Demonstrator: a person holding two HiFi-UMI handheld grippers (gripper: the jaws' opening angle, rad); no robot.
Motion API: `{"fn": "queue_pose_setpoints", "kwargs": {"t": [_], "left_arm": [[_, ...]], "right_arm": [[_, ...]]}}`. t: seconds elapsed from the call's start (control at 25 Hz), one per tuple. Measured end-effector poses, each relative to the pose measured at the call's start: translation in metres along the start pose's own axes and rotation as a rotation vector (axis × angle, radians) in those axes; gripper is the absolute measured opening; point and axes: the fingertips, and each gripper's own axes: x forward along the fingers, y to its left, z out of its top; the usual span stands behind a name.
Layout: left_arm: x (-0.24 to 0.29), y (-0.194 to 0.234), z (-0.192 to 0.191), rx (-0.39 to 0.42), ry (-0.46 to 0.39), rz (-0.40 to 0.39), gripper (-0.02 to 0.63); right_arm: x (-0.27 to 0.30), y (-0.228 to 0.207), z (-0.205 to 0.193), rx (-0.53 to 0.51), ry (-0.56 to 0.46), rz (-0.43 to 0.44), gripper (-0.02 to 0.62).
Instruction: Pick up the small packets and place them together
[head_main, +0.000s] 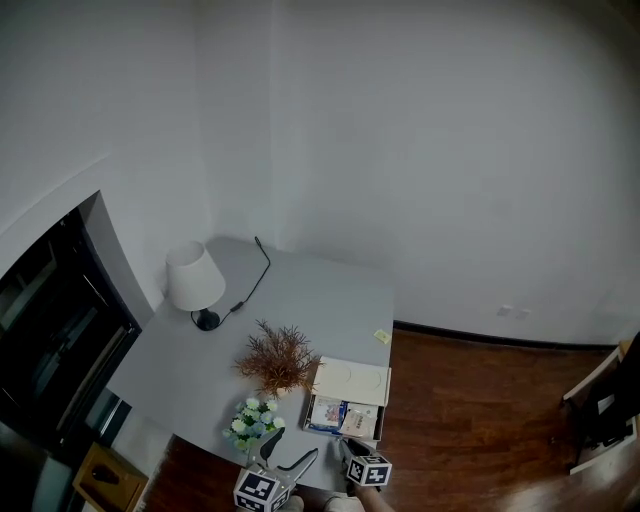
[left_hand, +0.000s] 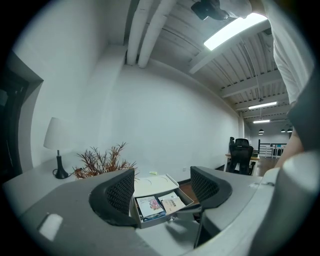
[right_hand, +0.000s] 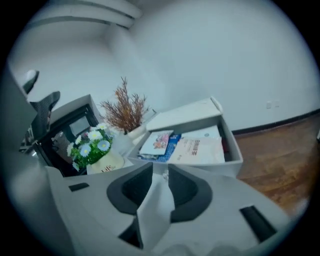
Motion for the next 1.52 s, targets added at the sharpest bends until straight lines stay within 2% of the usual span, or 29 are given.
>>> {"fn": "queue_pose_setpoints", "kwargs": {"t": [0.16, 0.32, 0.52, 0.56, 0.6, 0.64, 0.68, 0.84, 0.92, 0.96, 1.12, 1.24, 1.52], "left_arm": [[0.007, 0.004, -0.004, -0.003, -0.021, -0.006, 0.334], [0.012, 0.013, -0.001, -0.007, -0.038, 0.007, 0.334], [0.013, 0.025, 0.009, 0.003, -0.073, 0.025, 0.334], [0.012, 0.025, 0.012, 0.008, -0.084, 0.026, 0.334], [0.012, 0.026, 0.015, 0.014, -0.097, 0.027, 0.336], [0.011, 0.026, 0.019, 0.019, -0.111, 0.028, 0.337], [0.011, 0.026, 0.023, 0.024, -0.125, 0.029, 0.337], [0.012, 0.027, 0.036, 0.023, -0.179, 0.031, 0.369], [0.016, 0.027, 0.033, 0.012, -0.166, 0.028, 0.388], [0.019, 0.027, 0.031, 0.009, -0.152, 0.029, 0.383], [0.026, 0.029, 0.034, -0.012, -0.161, 0.034, 0.376], [0.026, 0.032, 0.039, -0.025, -0.182, 0.041, 0.376], [0.023, 0.031, 0.032, -0.002, -0.152, 0.049, 0.373]], "right_arm": [[-0.046, 0.021, 0.069, -0.108, -0.216, 0.051, 0.111], [-0.103, 0.041, 0.137, -0.264, -0.430, 0.028, 0.112], [-0.153, 0.053, 0.180, -0.291, -0.600, 0.026, 0.121], [-0.158, 0.052, 0.183, -0.285, -0.616, 0.024, 0.191], [-0.163, 0.051, 0.185, -0.281, -0.630, 0.017, 0.308], [-0.168, 0.049, 0.186, -0.284, -0.642, 0.004, 0.353], [-0.172, 0.048, 0.187, -0.298, -0.648, -0.013, 0.353], [-0.178, 0.051, 0.183, -0.367, -0.615, -0.015, 0.351], [-0.176, 0.056, 0.177, -0.348, -0.585, 0.035, 0.336], [-0.174, 0.059, 0.175, -0.339, -0.570, 0.065, 0.307], [-0.150, 0.063, 0.166, -0.303, -0.488, 0.144, 0.305], [-0.114, 0.048, 0.149, -0.236, -0.348, 0.163, 0.305], [0.008, 0.020, 0.088, -0.119, 0.053, 0.271, 0.302]]}}
